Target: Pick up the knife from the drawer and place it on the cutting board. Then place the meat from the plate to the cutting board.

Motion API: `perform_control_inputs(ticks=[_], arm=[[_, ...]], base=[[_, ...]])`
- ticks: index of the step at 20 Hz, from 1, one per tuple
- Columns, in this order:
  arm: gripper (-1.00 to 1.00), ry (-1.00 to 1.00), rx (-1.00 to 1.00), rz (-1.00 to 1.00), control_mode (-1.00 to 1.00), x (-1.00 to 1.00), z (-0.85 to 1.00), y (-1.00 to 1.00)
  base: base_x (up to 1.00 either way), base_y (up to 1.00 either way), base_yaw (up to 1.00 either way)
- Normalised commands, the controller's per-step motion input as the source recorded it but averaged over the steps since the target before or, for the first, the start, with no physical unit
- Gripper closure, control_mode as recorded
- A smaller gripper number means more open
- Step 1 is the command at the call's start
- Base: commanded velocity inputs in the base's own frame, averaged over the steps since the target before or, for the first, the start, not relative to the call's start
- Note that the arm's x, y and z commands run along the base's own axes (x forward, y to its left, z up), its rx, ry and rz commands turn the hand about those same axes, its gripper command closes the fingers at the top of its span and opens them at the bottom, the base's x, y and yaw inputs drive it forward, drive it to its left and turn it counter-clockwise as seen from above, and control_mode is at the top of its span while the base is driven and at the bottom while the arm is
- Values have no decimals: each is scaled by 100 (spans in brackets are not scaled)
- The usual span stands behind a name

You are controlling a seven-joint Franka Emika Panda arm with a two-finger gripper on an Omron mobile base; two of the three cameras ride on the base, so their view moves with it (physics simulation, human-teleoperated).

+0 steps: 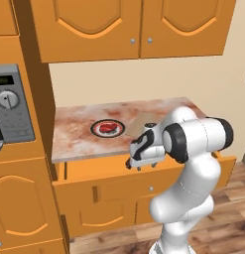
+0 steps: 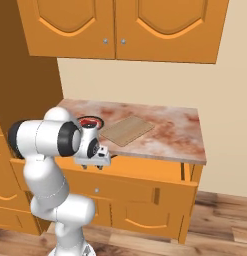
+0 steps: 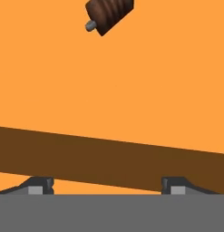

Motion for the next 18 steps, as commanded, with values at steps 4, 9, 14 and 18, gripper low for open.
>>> perform_control_inputs(ticks=[4,9,14,18], arm=[[-100,2,0,-1,-100,-100,-75,-14],[-100,6,0,-1,-100,-100,-75,-8],[-100,9,0,0,-100,-100,-74,-6],[-100,11,0,0,-100,-100,-69,-9]], base=[[0,0,0],[0,0,0],[0,0,0],[0,0,0]])
